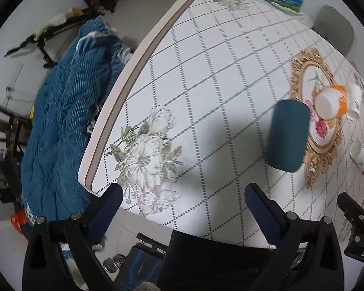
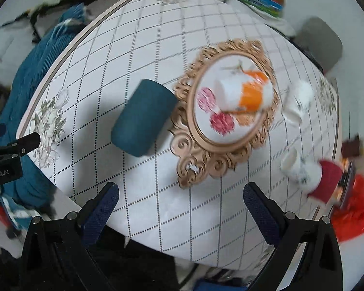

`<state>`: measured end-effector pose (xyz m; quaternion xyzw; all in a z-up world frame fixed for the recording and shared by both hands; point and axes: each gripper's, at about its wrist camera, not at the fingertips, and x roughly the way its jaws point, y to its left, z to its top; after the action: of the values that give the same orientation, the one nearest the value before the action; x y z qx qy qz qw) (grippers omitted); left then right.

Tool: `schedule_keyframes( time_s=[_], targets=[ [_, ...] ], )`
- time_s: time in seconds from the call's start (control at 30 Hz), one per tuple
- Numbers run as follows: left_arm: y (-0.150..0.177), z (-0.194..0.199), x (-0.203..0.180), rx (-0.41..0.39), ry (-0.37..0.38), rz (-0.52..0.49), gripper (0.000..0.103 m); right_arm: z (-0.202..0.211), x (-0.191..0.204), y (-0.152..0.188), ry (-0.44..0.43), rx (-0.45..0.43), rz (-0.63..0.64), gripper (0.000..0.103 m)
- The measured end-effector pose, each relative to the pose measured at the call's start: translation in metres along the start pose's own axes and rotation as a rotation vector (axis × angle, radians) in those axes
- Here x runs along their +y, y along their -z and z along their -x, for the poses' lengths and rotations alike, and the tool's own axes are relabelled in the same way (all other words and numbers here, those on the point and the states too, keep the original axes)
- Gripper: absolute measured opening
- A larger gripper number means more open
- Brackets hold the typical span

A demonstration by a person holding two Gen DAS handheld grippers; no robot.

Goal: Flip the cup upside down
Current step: 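Move the right gripper to the green cup lying on its side, then close the right gripper around the green cup body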

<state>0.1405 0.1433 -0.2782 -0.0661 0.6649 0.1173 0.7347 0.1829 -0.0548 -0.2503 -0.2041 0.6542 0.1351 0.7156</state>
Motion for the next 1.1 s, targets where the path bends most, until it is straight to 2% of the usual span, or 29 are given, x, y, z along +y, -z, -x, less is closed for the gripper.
schedule_keyframes(
  time_s=[0.1,0.2,0.33,0.47,0.53,0.7,0.83,0.93,1.1],
  targets=[
    [-0.004,-0.008,0.013,0.015,0.009,0.024,0.103,-0.005,0.018,-0.016,0.031,0.015,0.100,0.103],
    [-0.009,-0.014,0.021,0.024,0.010,0.037,0.103,-0.011,0.041,-0.028,0.101,0.014,0.294,0.103],
    [-0.015,-0.027,0.024,0.044,0.021,0.037,0.103,-0.020,0.078,-0.028,0.286,-0.028,0.691,0.103],
    [-0.023,-0.045,0.018,0.076,0.031,0.017,0.103,-0.041,0.105,-0.010,0.503,-0.070,1.175,0.103],
    [-0.026,-0.053,0.015,0.092,0.039,0.009,0.103,-0.054,0.111,0.002,0.584,-0.077,1.370,0.103],
    [-0.033,-0.073,0.009,0.127,0.044,-0.017,0.103,-0.091,0.114,0.034,0.680,-0.019,1.823,0.103],
    [-0.038,-0.087,0.009,0.151,0.036,-0.028,0.103,-0.116,0.101,0.060,0.773,-0.041,2.147,0.103],
    [-0.042,-0.095,0.012,0.161,0.035,-0.031,0.103,-0.127,0.096,0.065,0.803,-0.056,2.286,0.103],
    [-0.047,-0.103,0.019,0.169,0.034,-0.029,0.103,-0.140,0.098,0.060,0.811,-0.050,2.377,0.103]
  ],
)
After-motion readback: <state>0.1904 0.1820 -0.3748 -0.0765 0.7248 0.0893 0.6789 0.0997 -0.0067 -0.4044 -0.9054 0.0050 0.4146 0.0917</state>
